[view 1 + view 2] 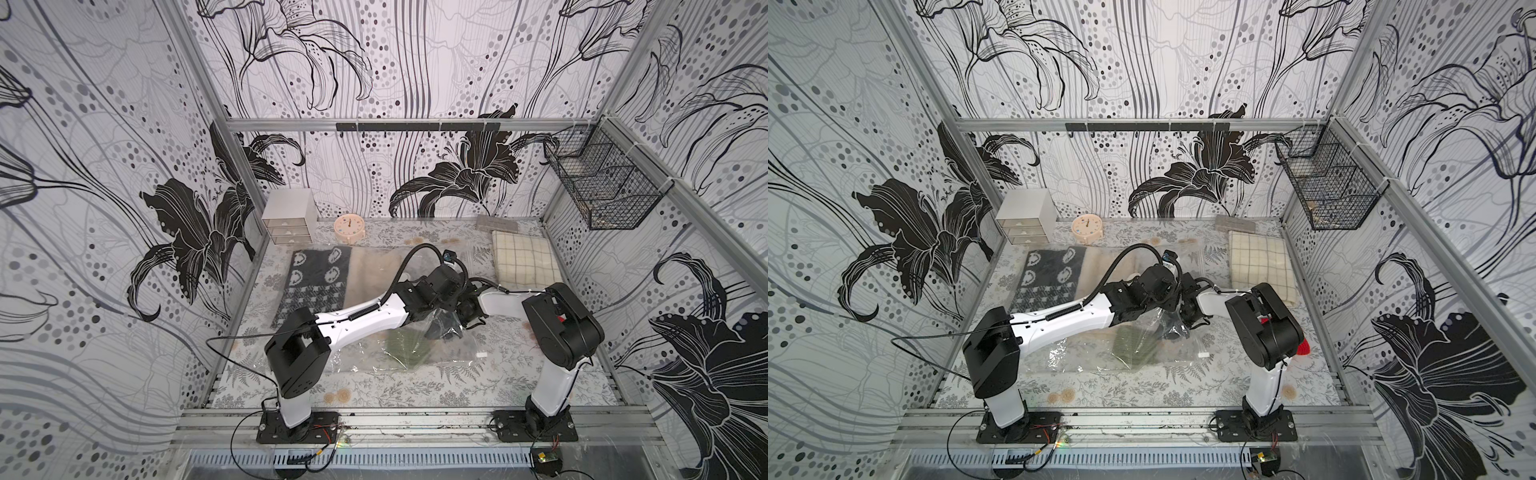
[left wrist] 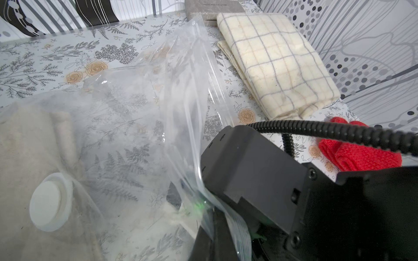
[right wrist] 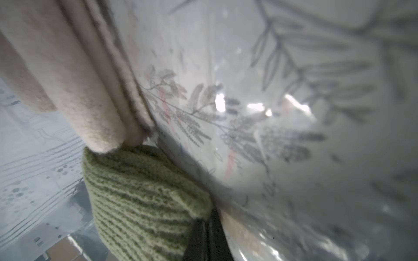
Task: Take the scarf out of the vacuum bag
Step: Take out the scarf from the vacuum bag.
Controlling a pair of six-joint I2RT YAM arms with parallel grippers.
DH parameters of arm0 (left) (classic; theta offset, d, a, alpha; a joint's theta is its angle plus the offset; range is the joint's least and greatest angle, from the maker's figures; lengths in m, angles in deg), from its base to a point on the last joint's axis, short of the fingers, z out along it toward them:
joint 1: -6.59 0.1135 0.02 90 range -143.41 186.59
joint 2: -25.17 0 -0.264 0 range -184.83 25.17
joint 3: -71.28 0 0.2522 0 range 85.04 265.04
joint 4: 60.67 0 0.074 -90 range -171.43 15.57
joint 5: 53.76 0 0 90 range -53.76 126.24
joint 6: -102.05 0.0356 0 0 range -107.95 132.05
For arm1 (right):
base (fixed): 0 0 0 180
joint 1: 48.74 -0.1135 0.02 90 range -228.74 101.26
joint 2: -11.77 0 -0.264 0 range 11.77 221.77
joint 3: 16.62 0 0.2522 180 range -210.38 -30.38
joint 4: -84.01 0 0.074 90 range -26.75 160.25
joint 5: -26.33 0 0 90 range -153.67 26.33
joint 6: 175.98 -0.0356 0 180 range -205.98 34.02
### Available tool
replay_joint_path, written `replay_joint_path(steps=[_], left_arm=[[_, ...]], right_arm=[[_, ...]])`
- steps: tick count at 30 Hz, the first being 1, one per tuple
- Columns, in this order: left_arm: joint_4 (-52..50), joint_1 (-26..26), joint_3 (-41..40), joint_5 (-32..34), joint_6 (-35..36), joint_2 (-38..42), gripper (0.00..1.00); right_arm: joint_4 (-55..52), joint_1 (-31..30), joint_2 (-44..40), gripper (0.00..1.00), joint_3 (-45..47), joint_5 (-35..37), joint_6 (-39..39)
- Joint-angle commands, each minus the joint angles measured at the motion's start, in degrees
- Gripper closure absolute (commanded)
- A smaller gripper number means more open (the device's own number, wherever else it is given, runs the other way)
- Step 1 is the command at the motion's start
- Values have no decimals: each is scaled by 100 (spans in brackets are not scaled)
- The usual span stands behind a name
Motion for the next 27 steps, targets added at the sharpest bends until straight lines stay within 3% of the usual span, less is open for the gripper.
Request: replay_joint_path(steps=[1,14,21,27], left_arm=[[476,-25,143,-121,14,-128,100],[444,-11,-5,-112,-22,-194,100],[471,18,-131,-123,-50,-250,100],[466,28,-182,-94,-33,-294,100]], right_arm=[[-185,-40,-216,100,44,242,120],[631,381,-855,100,518,664,-346],[180,612,-920,100,535,1371,-76],[-87,1068,-1500,100,701,1746,70]])
